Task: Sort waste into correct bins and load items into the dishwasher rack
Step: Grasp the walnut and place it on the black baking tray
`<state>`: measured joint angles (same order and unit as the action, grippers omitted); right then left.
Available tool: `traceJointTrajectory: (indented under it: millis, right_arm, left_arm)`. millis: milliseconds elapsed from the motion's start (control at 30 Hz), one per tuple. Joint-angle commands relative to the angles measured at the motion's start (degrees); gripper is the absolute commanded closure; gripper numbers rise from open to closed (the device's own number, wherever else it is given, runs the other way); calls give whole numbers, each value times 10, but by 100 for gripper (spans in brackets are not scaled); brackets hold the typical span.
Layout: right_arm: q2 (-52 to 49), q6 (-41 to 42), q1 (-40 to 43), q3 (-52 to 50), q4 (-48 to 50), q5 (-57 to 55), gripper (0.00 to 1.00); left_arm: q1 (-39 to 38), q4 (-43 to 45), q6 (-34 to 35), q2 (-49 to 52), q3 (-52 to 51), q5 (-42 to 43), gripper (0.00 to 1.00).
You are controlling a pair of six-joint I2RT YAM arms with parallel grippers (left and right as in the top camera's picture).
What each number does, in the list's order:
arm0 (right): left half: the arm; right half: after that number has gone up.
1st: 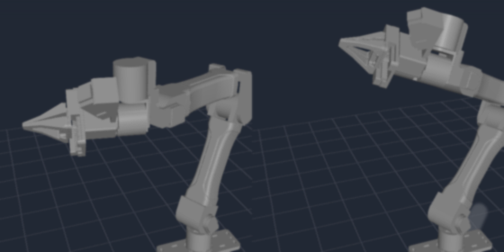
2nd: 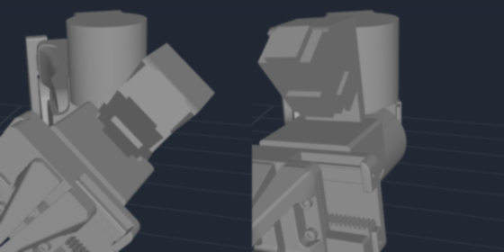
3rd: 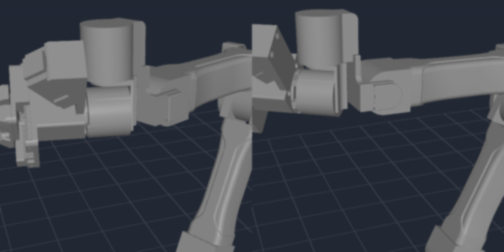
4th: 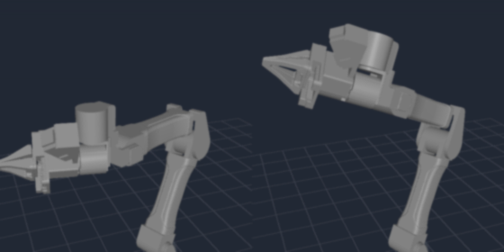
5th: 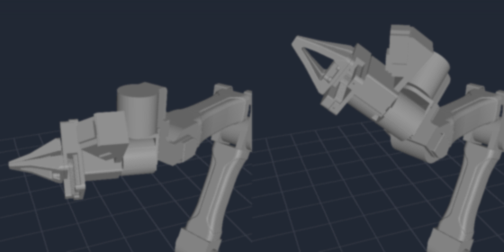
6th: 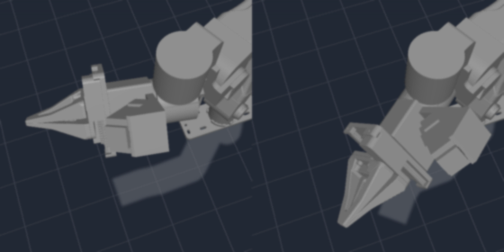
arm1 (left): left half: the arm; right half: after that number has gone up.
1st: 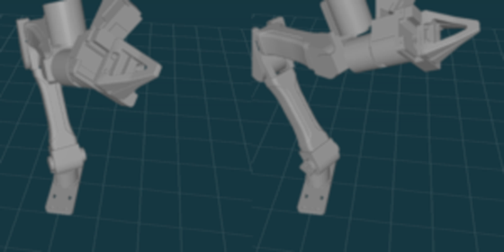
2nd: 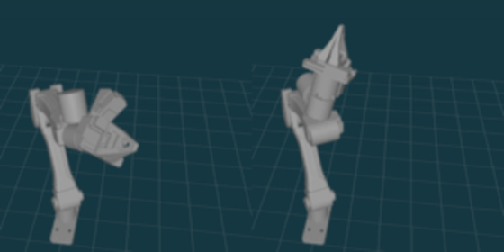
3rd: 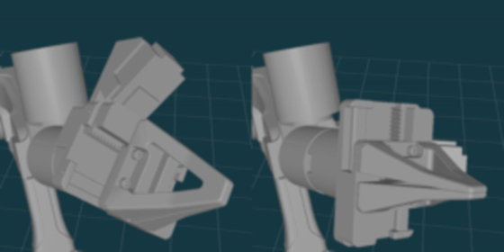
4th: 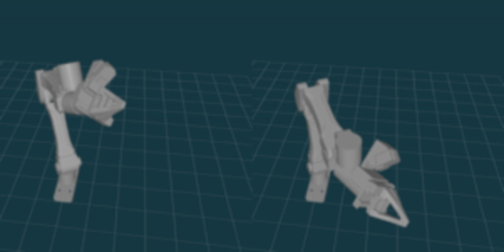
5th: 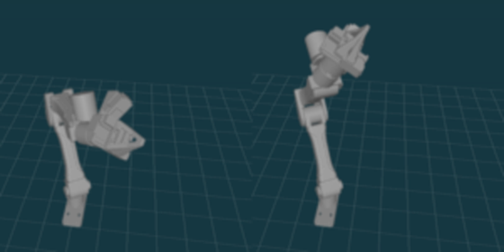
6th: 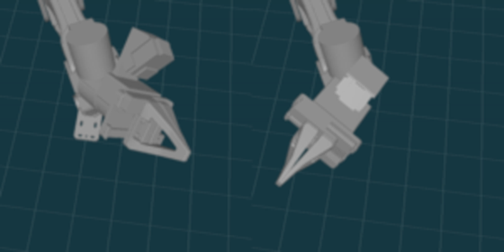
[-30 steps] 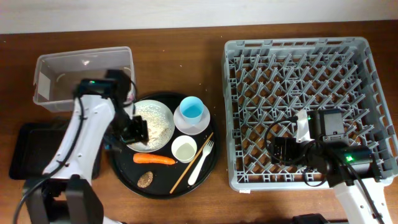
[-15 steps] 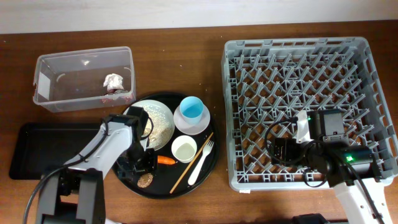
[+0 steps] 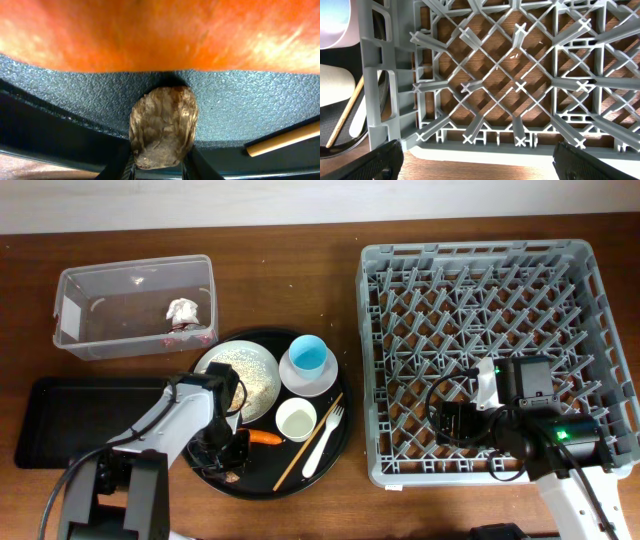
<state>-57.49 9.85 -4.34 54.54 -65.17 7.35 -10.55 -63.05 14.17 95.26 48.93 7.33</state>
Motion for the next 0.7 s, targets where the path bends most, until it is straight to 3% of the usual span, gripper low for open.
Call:
traceJointTrajectory:
  millis: [0,167,300,433,633,667]
  right_arm:
    - [1,-5,-1,9,-3,-5,2]
    - [1,-5,-1,9,-5,-5,2]
    - [1,-6,-1,9,-5,-5,2]
    - [1,-5,-1,9,-5,-5,2]
    - [1,-5,-1,9,-7,-5,2]
    - [1,-5,-1,9,-7,-5,2]
  left_arm:
    - [2,-27,-1,-17,42,2,99]
    - [10,-67,8,-90,120,-61,99]
    - [82,-46,17,-112,132,-102,100]
    - [237,19,29,-112,132,-102,99]
    - [400,127,60,-110,132,-102,99]
    - [416,134,60,-110,132,-102,90]
